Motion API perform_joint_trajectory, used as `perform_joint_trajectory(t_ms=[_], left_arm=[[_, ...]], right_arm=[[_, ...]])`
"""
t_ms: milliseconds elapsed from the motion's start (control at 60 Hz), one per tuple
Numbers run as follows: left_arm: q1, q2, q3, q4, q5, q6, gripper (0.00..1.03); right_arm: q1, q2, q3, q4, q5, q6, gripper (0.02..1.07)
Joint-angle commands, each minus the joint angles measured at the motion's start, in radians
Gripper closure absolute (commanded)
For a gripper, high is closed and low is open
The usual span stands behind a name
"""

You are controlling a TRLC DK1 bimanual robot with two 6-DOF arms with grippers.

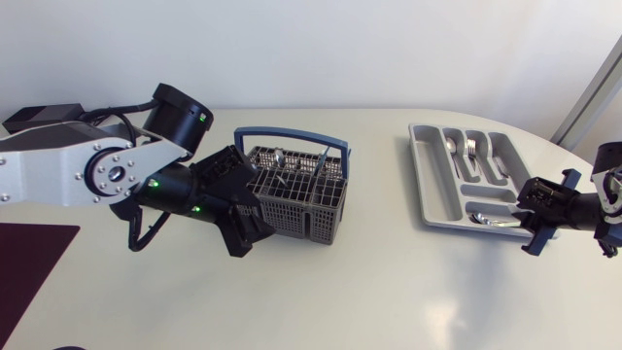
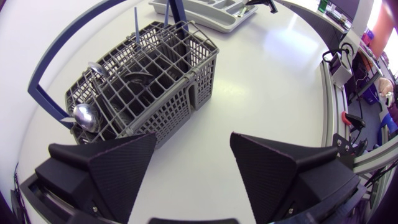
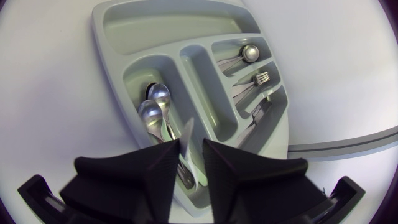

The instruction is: Transfer all utensils from the basket to the drawer tray.

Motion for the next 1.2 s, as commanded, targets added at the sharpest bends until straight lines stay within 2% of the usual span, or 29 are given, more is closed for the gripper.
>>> perform_joint_trajectory(t_ms=[0,50,350,517,633,783,867,950,1117,1183], left_arm=[[-0.005,-0.022,0.025,-0.018,-0.01,-0.018,0.2],[-0.004,-0.027,0.023,-0.02,-0.011,-0.016,0.2],[0.027,-0.076,0.0,-0.041,-0.011,-0.001,0.2],[0.042,-0.104,-0.021,-0.064,-0.011,0.048,0.2],[0.056,-0.111,-0.035,-0.064,-0.01,0.076,0.2],[0.089,-0.116,-0.047,-0.064,0.007,0.116,0.2],[0.121,-0.113,-0.053,-0.061,0.018,0.143,0.2],[0.153,-0.104,-0.061,-0.053,0.044,0.169,0.2],[0.207,-0.079,-0.073,-0.024,0.085,0.208,0.2],[0.223,-0.065,-0.076,-0.012,0.096,0.221,0.2]], right_arm=[[0.023,-0.01,-0.036,0.016,0.021,0.008,0.12],[0.033,-0.019,-0.039,0.014,0.03,0.016,0.08],[0.107,-0.173,-0.039,-0.039,0.073,0.117,0.07],[0.219,-0.334,-0.031,-0.197,0.071,0.234,0.07],[0.392,-0.455,-0.027,-0.303,0.087,0.389,0.07],[0.734,-0.529,0.001,-0.368,0.226,0.636,0.07],[0.92,-0.518,0.038,-0.364,0.309,0.762,0.07],[1.046,-0.46,0.09,-0.354,0.344,0.867,0.11],[1.21,-0.297,0.174,-0.266,0.397,0.979,0.16],[1.233,-0.234,0.205,-0.239,0.403,1.001,0.16]])
